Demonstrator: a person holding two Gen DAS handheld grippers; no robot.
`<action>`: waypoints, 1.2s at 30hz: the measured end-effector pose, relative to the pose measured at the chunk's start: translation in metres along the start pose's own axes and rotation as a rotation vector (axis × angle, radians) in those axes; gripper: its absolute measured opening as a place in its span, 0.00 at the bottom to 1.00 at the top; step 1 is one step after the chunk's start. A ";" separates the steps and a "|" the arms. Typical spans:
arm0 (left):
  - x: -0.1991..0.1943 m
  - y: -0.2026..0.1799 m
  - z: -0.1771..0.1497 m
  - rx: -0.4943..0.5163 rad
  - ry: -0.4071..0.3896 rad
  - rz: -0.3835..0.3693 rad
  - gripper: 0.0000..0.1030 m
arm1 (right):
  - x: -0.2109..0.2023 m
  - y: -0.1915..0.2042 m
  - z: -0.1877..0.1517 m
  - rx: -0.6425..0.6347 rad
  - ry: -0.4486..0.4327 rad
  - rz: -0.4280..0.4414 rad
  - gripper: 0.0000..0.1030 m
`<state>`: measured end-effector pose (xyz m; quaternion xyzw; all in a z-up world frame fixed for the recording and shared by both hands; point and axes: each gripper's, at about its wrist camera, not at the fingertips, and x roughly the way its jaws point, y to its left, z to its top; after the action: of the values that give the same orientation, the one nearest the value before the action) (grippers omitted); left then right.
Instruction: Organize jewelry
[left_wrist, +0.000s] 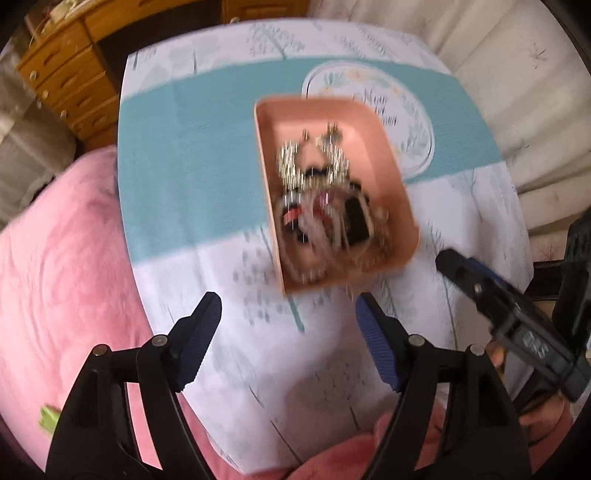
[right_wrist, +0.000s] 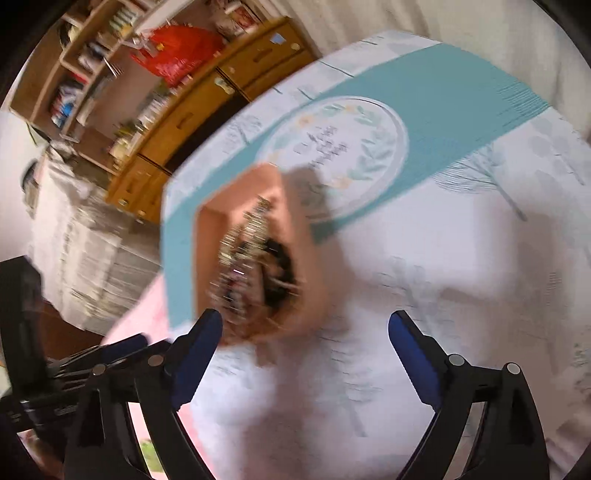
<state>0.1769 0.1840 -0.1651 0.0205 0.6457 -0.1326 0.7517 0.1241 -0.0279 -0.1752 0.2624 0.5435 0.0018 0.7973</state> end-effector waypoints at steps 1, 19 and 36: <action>0.004 -0.004 -0.009 -0.001 0.022 0.022 0.71 | 0.002 -0.004 -0.002 -0.027 0.017 -0.045 0.90; 0.034 -0.202 -0.034 -0.091 0.080 0.125 0.74 | -0.085 -0.136 0.000 -0.694 0.150 -0.194 1.00; -0.095 -0.230 -0.065 -0.284 -0.330 0.229 0.74 | -0.192 -0.184 0.069 -0.479 0.213 -0.104 1.00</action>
<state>0.0494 -0.0083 -0.0512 -0.0340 0.5197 0.0441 0.8525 0.0536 -0.2709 -0.0679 0.0360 0.6210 0.1169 0.7742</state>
